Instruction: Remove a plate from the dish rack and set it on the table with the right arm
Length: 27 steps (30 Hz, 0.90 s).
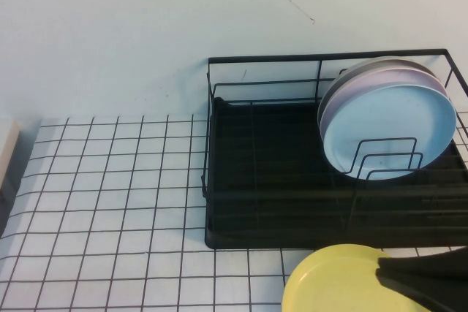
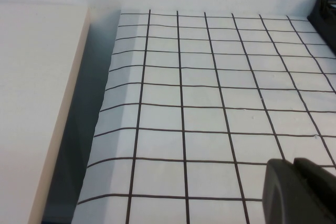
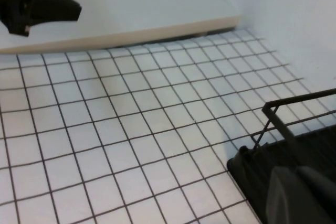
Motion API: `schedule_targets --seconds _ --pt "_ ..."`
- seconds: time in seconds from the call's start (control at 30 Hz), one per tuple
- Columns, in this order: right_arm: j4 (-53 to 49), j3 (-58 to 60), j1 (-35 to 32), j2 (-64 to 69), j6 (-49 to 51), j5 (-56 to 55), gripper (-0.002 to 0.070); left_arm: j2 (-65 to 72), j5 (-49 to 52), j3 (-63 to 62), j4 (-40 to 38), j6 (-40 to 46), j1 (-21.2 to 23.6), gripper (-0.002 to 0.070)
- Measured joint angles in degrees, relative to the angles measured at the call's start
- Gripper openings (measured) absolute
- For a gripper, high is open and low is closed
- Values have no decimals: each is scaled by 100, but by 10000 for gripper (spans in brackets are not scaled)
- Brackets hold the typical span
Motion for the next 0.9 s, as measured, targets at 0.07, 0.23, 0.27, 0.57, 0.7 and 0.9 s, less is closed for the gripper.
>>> schedule_targets --seconds 0.07,0.23,0.27,0.57,0.7,0.9 --pt "0 72 0 -233 0 -58 0 0 0 0 0 0 0 -2" --pt "-11 137 0 -726 -319 -139 0 0 0 0 0 0 0 -2" --pt "-11 188 0 -790 -301 -157 0 0 0 0 0 0 0 -2" --pt "-75 1403 -10 -1047 -774 -2778 0 0 0 0 0 0 0 -2" --pt "-49 1957 -21 -1072 -879 -3749 0 0 0 0 0 0 0 -2" --pt "242 2352 -971 -1728 -1080 -3494 -1 0 0 0 0 0 0 -2"
